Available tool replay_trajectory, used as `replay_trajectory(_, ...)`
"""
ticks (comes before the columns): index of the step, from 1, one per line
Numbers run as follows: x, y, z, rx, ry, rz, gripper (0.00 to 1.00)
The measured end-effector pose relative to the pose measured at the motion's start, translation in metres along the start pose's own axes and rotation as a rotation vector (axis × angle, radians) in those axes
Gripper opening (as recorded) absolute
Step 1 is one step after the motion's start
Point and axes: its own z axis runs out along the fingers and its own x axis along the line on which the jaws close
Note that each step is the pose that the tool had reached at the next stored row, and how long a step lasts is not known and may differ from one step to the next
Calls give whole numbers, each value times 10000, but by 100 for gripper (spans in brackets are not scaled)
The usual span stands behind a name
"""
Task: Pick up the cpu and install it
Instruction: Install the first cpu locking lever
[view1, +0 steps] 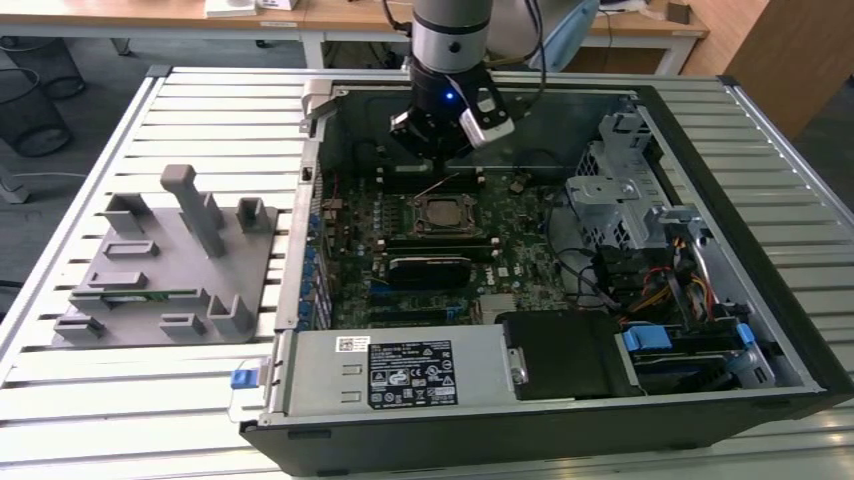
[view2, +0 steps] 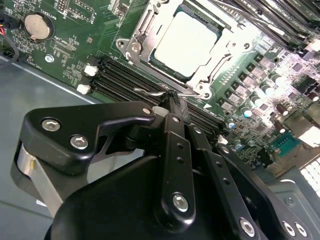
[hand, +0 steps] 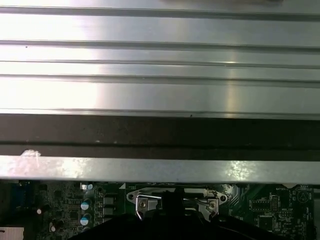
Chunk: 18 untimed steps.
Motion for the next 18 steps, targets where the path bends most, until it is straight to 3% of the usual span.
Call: replay_trajectory(18,-61,33,54,21,0,19,11)
